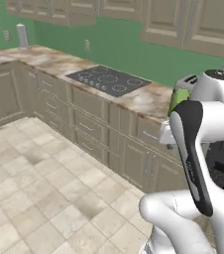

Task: Navigate to the fridge.

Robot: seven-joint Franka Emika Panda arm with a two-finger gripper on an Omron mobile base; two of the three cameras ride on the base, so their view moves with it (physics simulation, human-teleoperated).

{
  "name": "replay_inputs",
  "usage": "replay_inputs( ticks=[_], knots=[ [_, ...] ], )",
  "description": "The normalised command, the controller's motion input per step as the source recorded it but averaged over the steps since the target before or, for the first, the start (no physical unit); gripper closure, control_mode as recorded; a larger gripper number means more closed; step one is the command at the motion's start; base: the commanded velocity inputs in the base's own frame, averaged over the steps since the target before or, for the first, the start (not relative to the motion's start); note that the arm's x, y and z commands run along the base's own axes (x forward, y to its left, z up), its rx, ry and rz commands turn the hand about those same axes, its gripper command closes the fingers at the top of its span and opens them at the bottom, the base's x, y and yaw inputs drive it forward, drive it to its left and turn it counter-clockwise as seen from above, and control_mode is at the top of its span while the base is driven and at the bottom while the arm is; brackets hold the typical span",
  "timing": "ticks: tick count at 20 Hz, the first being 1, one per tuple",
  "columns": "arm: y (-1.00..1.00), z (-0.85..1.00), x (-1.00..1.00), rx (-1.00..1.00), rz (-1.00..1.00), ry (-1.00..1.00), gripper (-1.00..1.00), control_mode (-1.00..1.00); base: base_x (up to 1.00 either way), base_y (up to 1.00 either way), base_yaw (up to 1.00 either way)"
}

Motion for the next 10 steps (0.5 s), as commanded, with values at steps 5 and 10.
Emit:
replay_inputs(
  ticks=[5, 10],
  knots=[
    [0.00, 0.00, 0.00, 0.00, 0.00, 0.00, -1.00, 1.00, -0.05, 0.30, 0.98],
    [0.00, 0.00, 0.00, 0.00, 0.00, 0.00, -1.00, 1.00, 0.00, 0.24, 0.96]
  ],
)
